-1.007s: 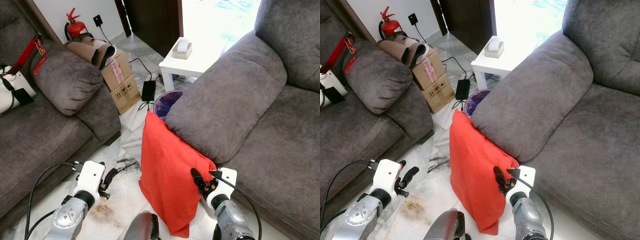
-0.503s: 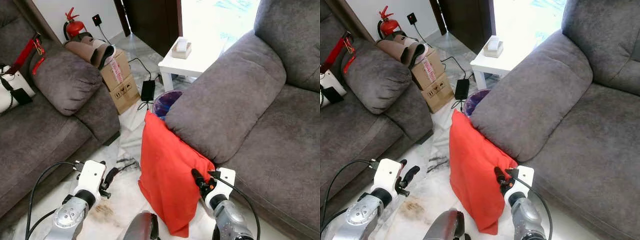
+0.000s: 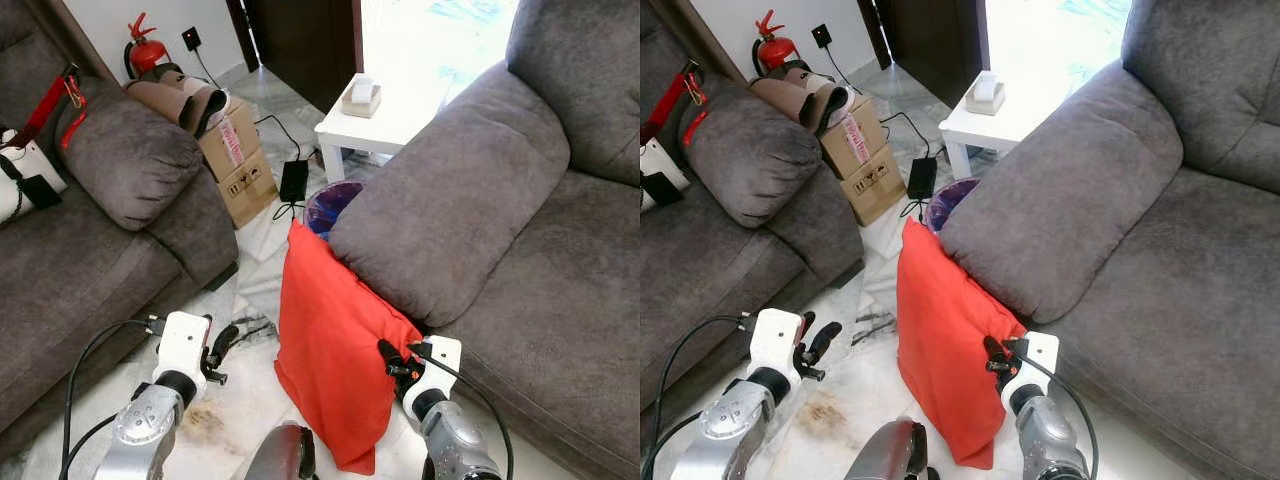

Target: Move the pillow to the sofa from floor

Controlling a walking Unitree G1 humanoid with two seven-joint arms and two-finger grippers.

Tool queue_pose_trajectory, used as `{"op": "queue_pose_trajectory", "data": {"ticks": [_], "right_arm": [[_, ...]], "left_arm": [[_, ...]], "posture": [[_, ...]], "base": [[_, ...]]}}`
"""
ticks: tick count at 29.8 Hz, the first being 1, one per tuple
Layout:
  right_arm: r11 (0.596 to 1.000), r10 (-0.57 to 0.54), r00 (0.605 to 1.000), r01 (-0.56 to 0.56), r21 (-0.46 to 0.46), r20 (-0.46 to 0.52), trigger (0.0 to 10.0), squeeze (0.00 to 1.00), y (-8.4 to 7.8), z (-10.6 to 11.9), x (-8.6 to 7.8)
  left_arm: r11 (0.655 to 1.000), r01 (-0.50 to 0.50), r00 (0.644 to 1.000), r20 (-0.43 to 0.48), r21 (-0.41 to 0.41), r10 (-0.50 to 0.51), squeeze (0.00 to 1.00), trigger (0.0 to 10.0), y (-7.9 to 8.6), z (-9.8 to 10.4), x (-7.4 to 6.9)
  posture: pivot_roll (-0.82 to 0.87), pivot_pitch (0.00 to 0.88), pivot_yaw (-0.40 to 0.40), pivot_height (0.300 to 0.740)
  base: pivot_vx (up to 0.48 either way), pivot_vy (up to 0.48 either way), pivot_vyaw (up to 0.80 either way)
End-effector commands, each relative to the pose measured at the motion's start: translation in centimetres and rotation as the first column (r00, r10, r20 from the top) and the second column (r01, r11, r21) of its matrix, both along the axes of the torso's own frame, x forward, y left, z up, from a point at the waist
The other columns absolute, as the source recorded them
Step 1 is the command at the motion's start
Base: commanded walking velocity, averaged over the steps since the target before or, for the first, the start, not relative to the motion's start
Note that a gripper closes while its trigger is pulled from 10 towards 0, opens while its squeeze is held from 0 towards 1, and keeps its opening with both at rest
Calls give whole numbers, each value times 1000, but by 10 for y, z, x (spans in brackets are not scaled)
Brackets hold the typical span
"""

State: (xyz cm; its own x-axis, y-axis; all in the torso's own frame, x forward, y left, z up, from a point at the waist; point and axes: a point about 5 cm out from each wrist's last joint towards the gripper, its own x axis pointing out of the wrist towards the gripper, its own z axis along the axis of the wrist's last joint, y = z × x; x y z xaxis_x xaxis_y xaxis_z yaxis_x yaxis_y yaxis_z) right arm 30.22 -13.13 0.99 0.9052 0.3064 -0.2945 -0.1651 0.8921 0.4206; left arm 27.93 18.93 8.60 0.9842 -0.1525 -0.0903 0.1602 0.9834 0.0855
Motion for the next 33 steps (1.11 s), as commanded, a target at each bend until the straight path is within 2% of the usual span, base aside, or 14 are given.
{"op": "queue_pose_trajectory", "data": {"ticks": [1,8,11,17,23,24,28,33], "right_arm": [[998,61,997,-61,17,-35,0,0,15,-6,-6],[997,75,997,-75,2,-6,0,0,16,-3,-4],[999,50,998,-51,2,26,0,0,9,1,-1],[997,73,995,-74,11,68,0,0,12,2,-4],[999,34,995,-34,-1,97,0,0,10,5,-2],[1000,1,992,0,-9,127,10000,0,5,9,0],[998,-53,985,57,-23,162,10000,0,-2,14,2],[995,-95,977,94,15,193,10000,0,-7,18,2]], "left_arm": [[999,-53,998,-28,-11,53,0,10000,12,-8,-3],[998,-54,998,-35,22,54,0,10000,15,-13,-1],[998,-34,998,-58,54,37,0,10000,11,-22,-1],[999,-26,998,-62,36,28,0,10000,3,-26,1],[999,-38,998,-51,30,39,0,10000,4,-28,4],[999,-45,998,-50,30,47,0,10000,4,-29,4],[998,-53,997,-47,28,54,0,10000,5,-29,4],[998,-47,998,-38,40,48,0,10000,4,-30,5]], "posture": [[237,164,167,630],[212,142,150,630],[181,114,137,630],[171,97,122,630],[144,116,113,630],[140,123,109,630],[131,129,104,630],[116,133,100,630]], "base": [[0,0,0],[0,0,0],[0,0,0],[0,0,0],[0,0,0],[0,0,0],[0,0,0],[0,0,0]]}}
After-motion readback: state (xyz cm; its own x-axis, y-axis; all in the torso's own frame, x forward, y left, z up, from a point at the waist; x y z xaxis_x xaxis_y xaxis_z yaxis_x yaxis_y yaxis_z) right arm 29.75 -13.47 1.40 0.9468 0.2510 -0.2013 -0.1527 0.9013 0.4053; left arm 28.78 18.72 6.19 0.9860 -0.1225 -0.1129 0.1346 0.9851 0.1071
